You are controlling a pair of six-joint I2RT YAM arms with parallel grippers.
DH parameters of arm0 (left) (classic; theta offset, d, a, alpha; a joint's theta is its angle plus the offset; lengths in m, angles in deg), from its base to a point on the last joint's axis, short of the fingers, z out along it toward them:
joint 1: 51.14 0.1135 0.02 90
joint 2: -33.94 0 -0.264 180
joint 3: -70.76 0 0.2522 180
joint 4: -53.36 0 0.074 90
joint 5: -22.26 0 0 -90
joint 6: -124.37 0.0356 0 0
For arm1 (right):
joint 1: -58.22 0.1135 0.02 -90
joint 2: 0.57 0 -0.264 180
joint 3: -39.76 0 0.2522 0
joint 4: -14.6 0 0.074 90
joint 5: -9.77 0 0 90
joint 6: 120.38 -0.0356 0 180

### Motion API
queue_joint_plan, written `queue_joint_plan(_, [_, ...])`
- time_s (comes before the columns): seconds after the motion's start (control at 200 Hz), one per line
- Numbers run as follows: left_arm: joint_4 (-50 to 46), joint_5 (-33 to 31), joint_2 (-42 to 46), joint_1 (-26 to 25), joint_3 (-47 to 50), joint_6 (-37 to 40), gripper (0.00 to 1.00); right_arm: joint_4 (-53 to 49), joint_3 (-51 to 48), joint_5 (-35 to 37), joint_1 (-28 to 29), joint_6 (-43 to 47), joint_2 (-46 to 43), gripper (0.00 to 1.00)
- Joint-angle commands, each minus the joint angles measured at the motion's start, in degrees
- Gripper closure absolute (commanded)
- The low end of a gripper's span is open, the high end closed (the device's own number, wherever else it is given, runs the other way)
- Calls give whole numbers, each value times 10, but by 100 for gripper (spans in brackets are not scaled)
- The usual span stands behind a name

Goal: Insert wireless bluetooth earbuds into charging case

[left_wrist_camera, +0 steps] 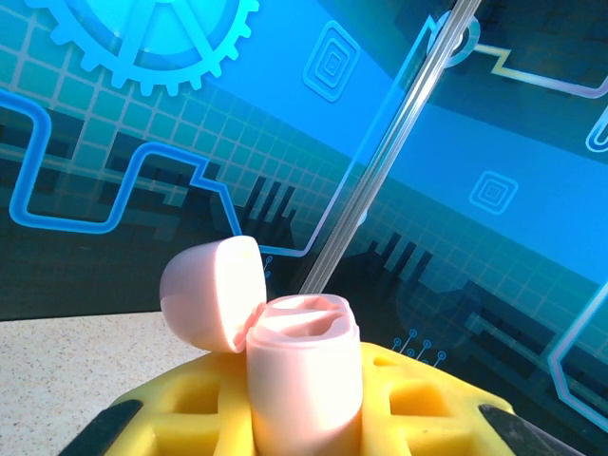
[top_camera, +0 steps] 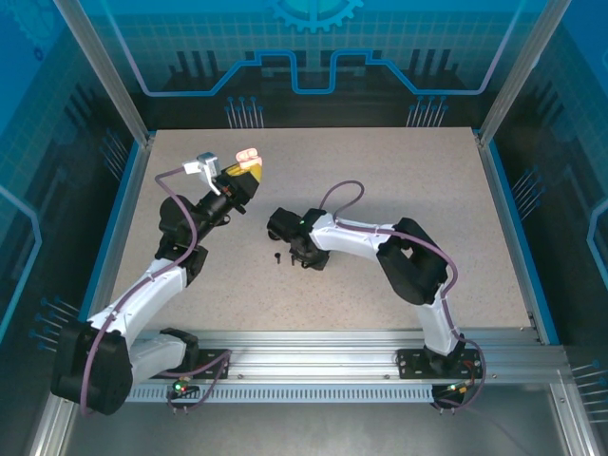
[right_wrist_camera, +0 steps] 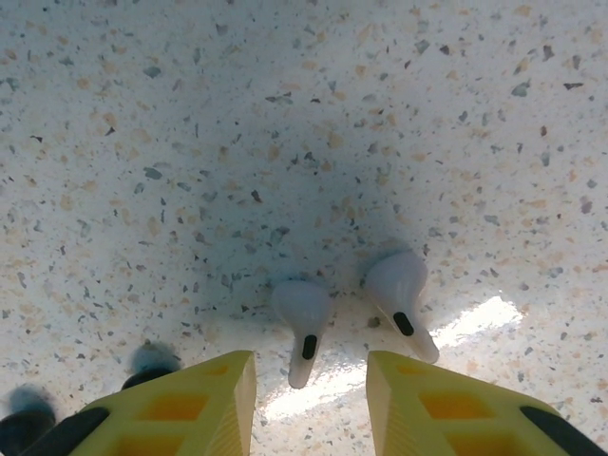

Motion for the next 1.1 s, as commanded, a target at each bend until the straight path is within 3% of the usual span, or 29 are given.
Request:
queue_joint_plan(0.0, [36, -7, 9, -6, -2, 6, 100, -12, 19, 2, -7, -9, 17, 64])
queue_joint_plan(1.095, [37, -4, 15, -12, 0, 8, 100, -27, 45, -2, -18, 5, 60, 72])
